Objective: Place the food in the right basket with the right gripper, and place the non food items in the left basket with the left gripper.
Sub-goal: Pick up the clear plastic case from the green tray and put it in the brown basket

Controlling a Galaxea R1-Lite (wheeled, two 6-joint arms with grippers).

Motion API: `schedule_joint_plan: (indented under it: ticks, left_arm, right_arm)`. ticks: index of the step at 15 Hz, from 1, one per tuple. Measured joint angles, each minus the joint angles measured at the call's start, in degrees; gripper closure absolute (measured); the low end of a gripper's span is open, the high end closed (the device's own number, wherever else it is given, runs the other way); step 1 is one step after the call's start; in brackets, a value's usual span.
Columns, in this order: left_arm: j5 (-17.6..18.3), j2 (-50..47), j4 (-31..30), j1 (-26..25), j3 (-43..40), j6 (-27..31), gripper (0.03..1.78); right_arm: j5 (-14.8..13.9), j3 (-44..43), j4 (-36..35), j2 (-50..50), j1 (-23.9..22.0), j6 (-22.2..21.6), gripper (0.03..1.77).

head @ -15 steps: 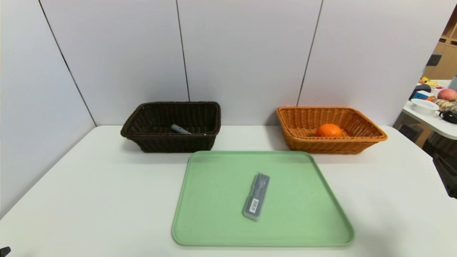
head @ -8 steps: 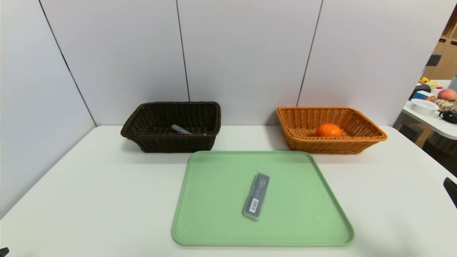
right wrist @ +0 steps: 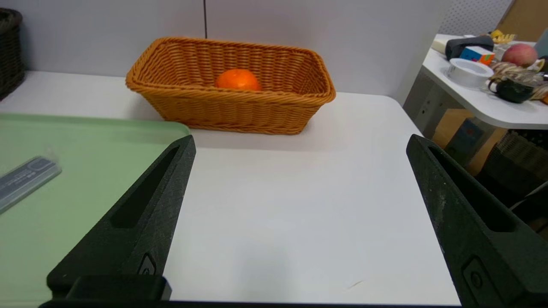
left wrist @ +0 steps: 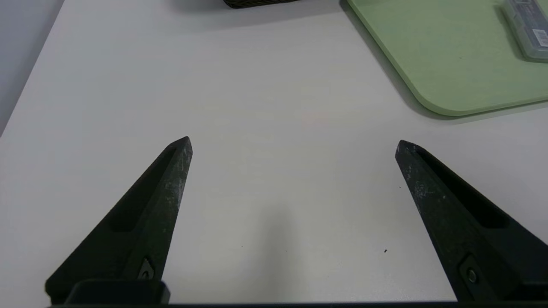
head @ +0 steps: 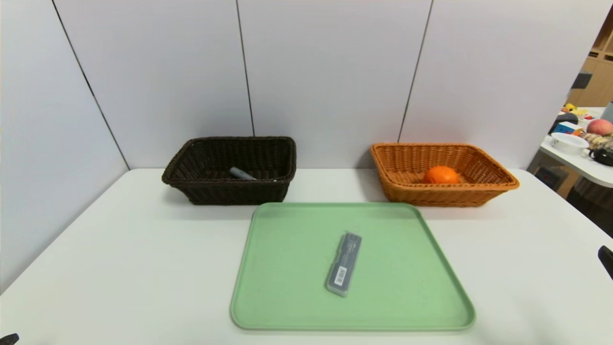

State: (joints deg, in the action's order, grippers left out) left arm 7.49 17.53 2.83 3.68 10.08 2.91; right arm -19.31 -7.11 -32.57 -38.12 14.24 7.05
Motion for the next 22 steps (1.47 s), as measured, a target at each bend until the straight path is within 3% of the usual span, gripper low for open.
schedule_joint_plan:
  ticks: [7, 11, 13, 15, 18, 22]
  left_arm:
    - [4.55, 3.35, -1.73, 0.04, -0.17, -0.17, 0.12]
    - [5.60, 13.45, -11.67, 0.83, 1.22, -0.07, 0.12]
    - [5.18, 19.98, -17.48, 4.47, 2.38, -0.16, 0.12]
    - [2.21, 26.12, -21.61, 11.51, 3.94, -0.30, 0.12]
    - [-5.58, 35.94, -29.32, 22.60, 5.95, -0.52, 0.12]
    - [-12.93, 50.14, -41.28, 31.54, 9.18, -0.60, 0.12]
  right_arm:
    - [0.00, 0.09, 1.51, 1.05, 0.67, 1.00, 0.11]
    - [0.43, 0.57, 3.56, 1.07, 1.55, 1.02, 0.11]
    - [0.44, 0.61, 3.80, 1.07, 1.79, 1.13, 0.11]
    - [0.44, 0.78, 3.94, 1.07, 1.88, 1.18, 0.11]
    - [0.44, 1.00, 4.22, 0.96, 2.12, 1.22, 0.11]
    - [0.51, 1.46, 4.71, 0.94, 2.35, 1.63, 0.11]
